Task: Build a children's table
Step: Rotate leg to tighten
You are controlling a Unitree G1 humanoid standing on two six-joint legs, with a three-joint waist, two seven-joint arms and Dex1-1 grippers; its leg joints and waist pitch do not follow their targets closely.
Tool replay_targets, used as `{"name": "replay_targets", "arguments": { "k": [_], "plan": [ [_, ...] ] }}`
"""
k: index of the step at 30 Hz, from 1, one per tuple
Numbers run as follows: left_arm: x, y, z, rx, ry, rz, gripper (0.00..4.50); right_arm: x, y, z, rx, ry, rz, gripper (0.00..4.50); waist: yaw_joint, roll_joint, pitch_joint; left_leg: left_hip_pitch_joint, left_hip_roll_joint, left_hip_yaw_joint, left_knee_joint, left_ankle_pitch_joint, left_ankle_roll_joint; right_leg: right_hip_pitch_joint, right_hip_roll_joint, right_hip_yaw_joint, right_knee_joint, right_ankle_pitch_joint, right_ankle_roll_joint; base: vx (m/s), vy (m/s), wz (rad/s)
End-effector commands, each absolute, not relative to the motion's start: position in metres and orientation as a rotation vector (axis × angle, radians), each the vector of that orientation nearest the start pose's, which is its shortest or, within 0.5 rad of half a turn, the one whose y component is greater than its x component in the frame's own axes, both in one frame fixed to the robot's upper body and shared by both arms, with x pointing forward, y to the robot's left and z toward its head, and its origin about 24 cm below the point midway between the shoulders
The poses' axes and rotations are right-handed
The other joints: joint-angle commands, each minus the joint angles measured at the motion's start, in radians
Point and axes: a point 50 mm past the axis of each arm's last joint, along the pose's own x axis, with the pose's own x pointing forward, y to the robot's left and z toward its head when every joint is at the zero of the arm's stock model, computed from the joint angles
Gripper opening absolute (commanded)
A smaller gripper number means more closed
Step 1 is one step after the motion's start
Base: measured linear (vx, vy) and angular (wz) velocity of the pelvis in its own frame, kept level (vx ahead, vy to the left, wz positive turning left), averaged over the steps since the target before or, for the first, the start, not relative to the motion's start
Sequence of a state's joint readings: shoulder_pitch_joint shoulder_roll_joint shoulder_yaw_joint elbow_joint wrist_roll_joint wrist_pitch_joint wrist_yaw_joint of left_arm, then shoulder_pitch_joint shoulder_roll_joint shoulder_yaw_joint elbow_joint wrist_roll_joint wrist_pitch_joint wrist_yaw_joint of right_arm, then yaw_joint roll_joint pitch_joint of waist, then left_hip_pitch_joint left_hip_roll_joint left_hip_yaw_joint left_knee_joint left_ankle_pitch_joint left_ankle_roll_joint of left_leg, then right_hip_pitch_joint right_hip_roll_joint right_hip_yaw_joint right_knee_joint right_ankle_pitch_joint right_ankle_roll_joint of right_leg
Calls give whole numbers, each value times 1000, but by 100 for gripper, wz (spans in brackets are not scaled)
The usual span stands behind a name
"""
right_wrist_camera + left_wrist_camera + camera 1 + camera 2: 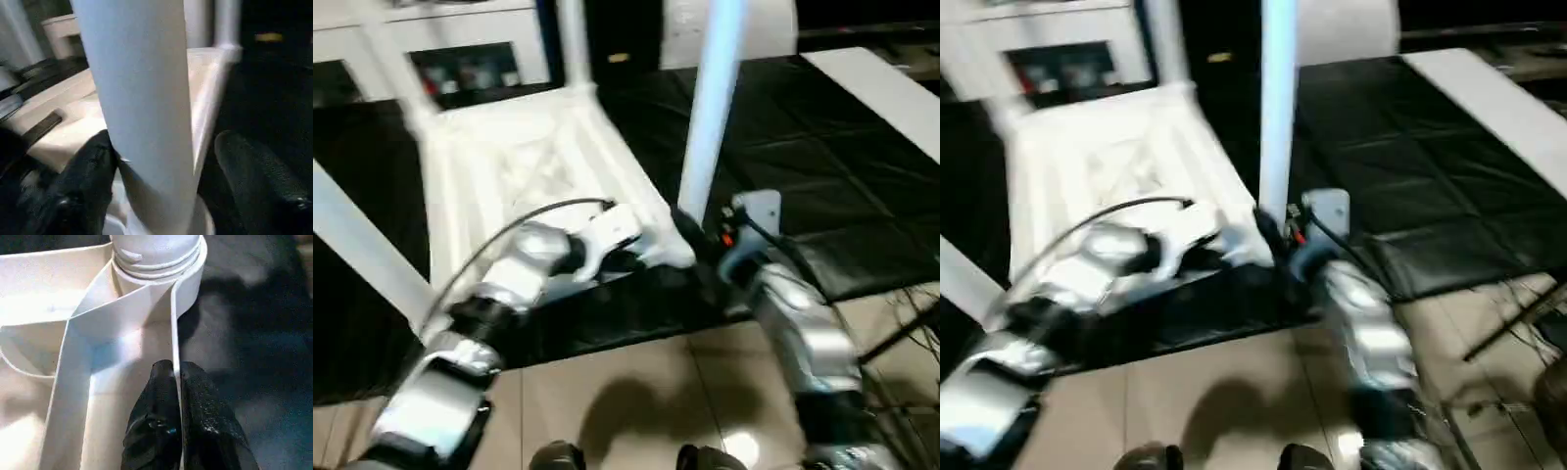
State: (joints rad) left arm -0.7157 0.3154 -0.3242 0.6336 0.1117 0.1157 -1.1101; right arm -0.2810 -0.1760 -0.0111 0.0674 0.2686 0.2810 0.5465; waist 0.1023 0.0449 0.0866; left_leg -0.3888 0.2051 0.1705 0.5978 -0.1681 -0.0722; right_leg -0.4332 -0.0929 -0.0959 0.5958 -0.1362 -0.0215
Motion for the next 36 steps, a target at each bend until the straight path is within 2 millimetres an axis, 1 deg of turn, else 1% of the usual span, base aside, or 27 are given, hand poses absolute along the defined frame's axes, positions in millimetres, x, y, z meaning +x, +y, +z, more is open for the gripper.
{"name": "replay_targets", "arguments": {
  "k": [1,2,3,4,5,7,8,9,10,11,12,13,14,15,17,18,20,22,23,24,25,26,28,29,30,32,36],
  "plan": [
    [334,117,81,631,378,-1404,0,290,-161,93,42,27,716,367,3,-2,-102,20,17,1,-60,-188,69,79,-46,48,-60,-209,-199,0,0,0],
    [334,118,81,633,380,-1414,0,288,-163,93,34,35,739,367,5,-2,-102,19,17,1,-60,-195,66,79,-47,48,-60,-218,-197,0,0,0],
    [332,121,82,657,377,-1469,0,284,-166,93,0,50,818,384,7,-1,-102,21,19,0,-61,-206,58,75,-50,48,-62,-243,-192,0,0,0],
    [331,122,82,662,377,-1482,0,283,-166,93,-5,55,836,390,9,-7,-101,20,16,1,-61,-216,59,76,-50,46,-68,-264,-186,0,0,0],
    [329,124,84,669,386,-1541,0,279,-167,95,-18,80,931,396,13,-6,-99,21,17,1,-62,-224,54,77,-52,48,-69,-293,-175,0,0,0],
    [328,126,85,667,396,-1575,0,275,-166,96,-16,101,1001,396,17,-5,-95,26,19,2,-64,-250,50,74,-52,47,-77,-349,-164,0,0,0],
    [326,127,86,681,415,-1635,0,273,-165,97,-17,138,1103,396,19,-8,-93,29,21,1,-66,-271,43,75,-52,45,-77,-375,-167,0,0,0],
    [326,127,86,682,416,-1639,0,272,-165,97,-17,141,1109,396,21,-7,-93,29,22,0,-67,-273,42,75,-55,46,-78,-380,-167,0,0,0],
    [324,127,88,697,429,-1697,0,271,-164,97,-22,181,1202,396,22,-7,-93,30,22,0,-67,-275,41,74,-55,46,-78,-386,-167,0,0,0],
    [324,127,88,700,430,-1714,0,271,-164,97,-25,192,1230,396,24,-8,-95,28,22,-1,-67,-267,40,77,-54,46,-77,-382,-166,0,0,0],
    [323,126,89,708,430,-1732,0,271,-163,97,-30,199,1253,396,26,-12,-96,29,23,0,-66,-262,40,75,-56,46,-76,-378,-169,0,0,0],
    [322,124,90,722,430,-1764,0,272,-162,96,-33,218,1284,396,36,-10,-98,32,25,1,-65,-250,38,71,-57,48,-74,-367,-176,0,0,0],
    [322,123,90,725,429,-1773,0,273,-162,95,-35,223,1293,370,38,-10,-99,34,24,2,-63,-250,38,68,-56,47,-74,-362,-182,0,0,0],
    [322,121,91,734,426,-1789,0,274,-161,94,-42,232,1309,363,43,-13,-99,36,26,2,-63,-249,34,68,-57,48,-71,-351,-192,0,0,0],
    [321,117,91,753,422,-1825,0,275,-159,92,-35,259,1365,363,49,-12,-101,37,28,3,-63,-247,34,68,-57,49,-69,-335,-199,0,0,0],
    [321,117,91,754,422,-1826,0,275,-159,92,-35,260,1367,357,50,-12,-102,34,27,2,-62,-244,35,71,-57,49,-68,-329,-201,0,0,0],
    [322,114,92,762,417,-1840,0,276,-154,92,-28,281,1411,322,56,-14,-104,29,27,1,-62,-226,37,74,-57,48,-61,-301,-204,0,0,0],
    [322,114,93,766,417,-1843,0,277,-153,93,-28,287,1426,318,58,-13,-106,30,28,1,-61,-216,39,73,-58,49,-60,-290,-203,0,0,0],
    [322,114,93,766,417,-1843,0,277,-152,92,-23,293,1438,300,60,-11,-107,29,28,0,-60,-214,38,74,-58,49,-58,-285,-206,0,0,0],
    [323,114,93,767,417,-1844,0,277,-152,92,-18,300,1450,300,60,-12,-107,29,27,1,-59,-211,39,73,-57,48,-58,-278,-209,0,0,0],
    [323,114,93,767,417,-1844,0,277,-152,92,-18,300,1450,289,60,-12,-107,29,27,1,-59,-211,39,73,-57,48,-58,-278,-209,0,0,0],
    [323,115,93,769,419,-1845,0,278,-150,92,-7,310,1471,273,61,-16,-107,25,27,1,-59,-205,41,76,-59,48,-57,-280,-206,0,0,0],
    [323,116,93,775,424,-1844,0,278,-149,92,4,320,1488,258,60,-14,-107,23,27,0,-59,-200,42,76,-58,47,-57,-287,-202,0,0,0],
    [323,116,92,775,424,-1844,0,278,-149,91,8,329,1497,249,60,-19,-107,23,27,1,-58,-195,45,75,-58,47,-57,-283,-201,0,0,0],
    [323,116,92,774,424,-1844,0,278,-149,91,10,335,1503,249,62,-16,-108,22,27,0,-57,-188,47,76,-59,46,-56,-281,-201,0,0,0],
    [323,117,92,770,426,-1842,0,278,-149,90,17,342,1509,221,62,-17,-108,22,27,0,-57,-187,45,75,-58,47,-57,-285,-198,0,0,0],
    [324,118,92,759,433,-1833,0,279,-147,90,37,337,1506,209,60,-19,-105,23,26,1,-59,-201,40,74,-59,46,-61,-318,-189,0,0,0]
  ]
}}
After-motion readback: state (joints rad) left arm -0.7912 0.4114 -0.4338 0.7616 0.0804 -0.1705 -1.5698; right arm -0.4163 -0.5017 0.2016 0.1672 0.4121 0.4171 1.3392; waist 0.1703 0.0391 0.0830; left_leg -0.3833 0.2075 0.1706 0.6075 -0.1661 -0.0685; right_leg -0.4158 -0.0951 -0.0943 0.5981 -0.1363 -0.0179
